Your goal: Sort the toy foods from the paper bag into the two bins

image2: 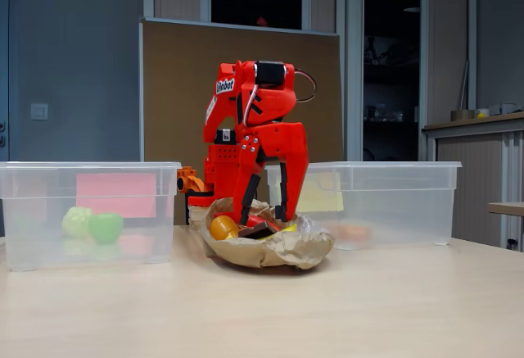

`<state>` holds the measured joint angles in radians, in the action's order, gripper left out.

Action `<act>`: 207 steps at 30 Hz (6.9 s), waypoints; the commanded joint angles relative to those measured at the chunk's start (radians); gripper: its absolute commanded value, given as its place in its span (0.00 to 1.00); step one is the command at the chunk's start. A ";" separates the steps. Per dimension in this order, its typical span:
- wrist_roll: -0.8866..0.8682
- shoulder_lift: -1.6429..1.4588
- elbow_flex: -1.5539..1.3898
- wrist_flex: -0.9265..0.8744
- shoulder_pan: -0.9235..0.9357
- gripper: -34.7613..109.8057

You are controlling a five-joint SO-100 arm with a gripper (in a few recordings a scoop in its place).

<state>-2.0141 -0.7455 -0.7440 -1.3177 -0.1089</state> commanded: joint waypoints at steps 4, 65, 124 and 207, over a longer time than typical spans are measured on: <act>-0.044 0.037 0.126 -0.029 -0.011 0.43; 0.094 0.031 0.261 -0.328 -0.087 0.39; 1.095 -0.499 -0.781 -0.115 -0.126 0.41; 1.180 -0.331 -0.186 -0.403 0.003 0.24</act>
<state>-0.8652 -1.0002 -1.0124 -1.6966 -0.1120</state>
